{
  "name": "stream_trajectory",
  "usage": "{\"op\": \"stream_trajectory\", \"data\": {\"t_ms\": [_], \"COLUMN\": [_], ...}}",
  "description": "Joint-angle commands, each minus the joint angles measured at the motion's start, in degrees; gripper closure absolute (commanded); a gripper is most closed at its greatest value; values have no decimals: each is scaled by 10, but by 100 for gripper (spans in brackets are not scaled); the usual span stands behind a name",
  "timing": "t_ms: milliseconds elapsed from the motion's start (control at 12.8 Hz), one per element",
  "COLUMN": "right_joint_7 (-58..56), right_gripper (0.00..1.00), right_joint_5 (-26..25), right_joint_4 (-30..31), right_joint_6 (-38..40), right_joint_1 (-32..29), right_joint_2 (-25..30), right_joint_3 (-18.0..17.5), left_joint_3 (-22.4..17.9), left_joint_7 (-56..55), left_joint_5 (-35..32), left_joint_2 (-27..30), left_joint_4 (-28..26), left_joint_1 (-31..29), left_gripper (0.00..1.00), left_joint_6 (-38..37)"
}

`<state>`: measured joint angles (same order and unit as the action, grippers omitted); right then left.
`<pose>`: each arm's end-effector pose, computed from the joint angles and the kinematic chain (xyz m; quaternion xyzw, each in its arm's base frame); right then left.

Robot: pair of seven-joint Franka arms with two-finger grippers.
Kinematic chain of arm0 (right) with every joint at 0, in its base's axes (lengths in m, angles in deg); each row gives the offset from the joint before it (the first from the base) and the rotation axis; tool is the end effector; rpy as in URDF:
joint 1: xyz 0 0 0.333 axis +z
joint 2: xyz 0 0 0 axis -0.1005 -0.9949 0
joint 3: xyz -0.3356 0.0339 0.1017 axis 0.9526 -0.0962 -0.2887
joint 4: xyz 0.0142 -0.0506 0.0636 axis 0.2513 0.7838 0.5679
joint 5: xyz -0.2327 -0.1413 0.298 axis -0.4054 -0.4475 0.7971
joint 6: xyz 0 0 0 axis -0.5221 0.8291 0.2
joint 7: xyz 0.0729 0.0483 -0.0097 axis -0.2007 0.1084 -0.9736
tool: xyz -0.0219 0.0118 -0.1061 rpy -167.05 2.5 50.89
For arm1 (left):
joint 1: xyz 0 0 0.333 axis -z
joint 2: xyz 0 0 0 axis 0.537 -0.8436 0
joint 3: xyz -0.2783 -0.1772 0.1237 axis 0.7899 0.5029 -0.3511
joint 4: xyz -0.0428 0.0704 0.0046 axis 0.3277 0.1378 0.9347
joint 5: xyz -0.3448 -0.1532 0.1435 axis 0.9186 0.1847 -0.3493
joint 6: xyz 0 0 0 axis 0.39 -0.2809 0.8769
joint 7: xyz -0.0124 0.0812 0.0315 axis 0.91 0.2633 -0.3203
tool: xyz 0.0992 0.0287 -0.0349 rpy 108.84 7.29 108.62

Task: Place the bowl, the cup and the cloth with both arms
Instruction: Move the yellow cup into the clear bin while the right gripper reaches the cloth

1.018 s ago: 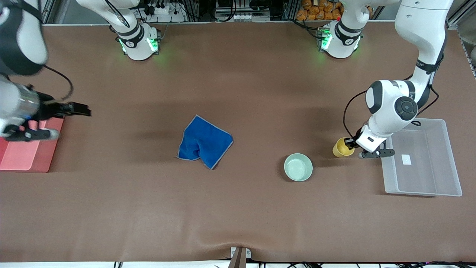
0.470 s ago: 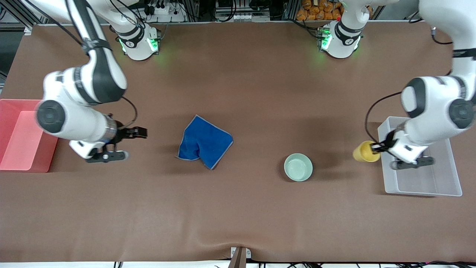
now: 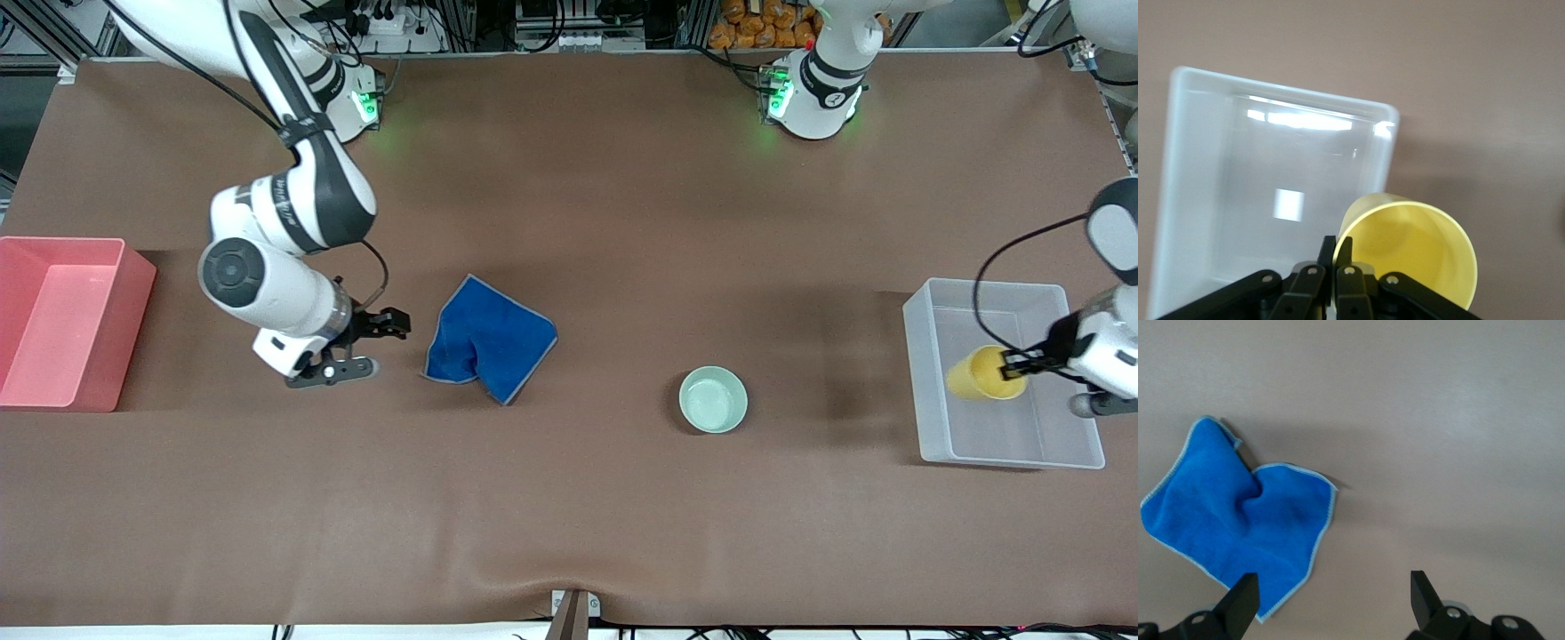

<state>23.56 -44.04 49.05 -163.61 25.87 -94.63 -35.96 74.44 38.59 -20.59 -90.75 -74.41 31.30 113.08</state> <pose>0.6153 0.2264 0.3542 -0.9944 -0.0885 0.0433 0.0390 0.6751 0.1377 0.4353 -0.9985 -0.0483 -0.0240 0.0109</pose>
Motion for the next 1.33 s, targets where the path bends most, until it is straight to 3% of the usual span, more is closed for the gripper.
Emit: {"op": "stream_trajectory", "data": {"t_ms": [0,392,705,940,1253], "right_joint_7": [4,3,5,7,69], "right_gripper": [0,0,0,0,0], "right_joint_5": [10,10,10,10,10], "right_joint_4": [-3,-3,-5,-4,-3], "right_joint_6": [-25,-26,-52,-78,-107], "right_joint_1": [25,27,53,70,109], "right_joint_2": [-17,-18,-42,-61,-97], "right_joint_3": [5,5,5,5,6], "left_joint_3": [-8,-8,-5,-5,-2], "left_joint_7": [43,82,82,91,91], "left_joint_5": [9,37,39,77,85], "left_joint_2": [-62,-129,-153,-169,-179], "left_joint_4": [64,98,99,97,96], "left_joint_1": [-28,-58,-59,-59,-54], "left_gripper": [100,100,100,100,100], "left_joint_6": [-18,-6,20,43,54]}}
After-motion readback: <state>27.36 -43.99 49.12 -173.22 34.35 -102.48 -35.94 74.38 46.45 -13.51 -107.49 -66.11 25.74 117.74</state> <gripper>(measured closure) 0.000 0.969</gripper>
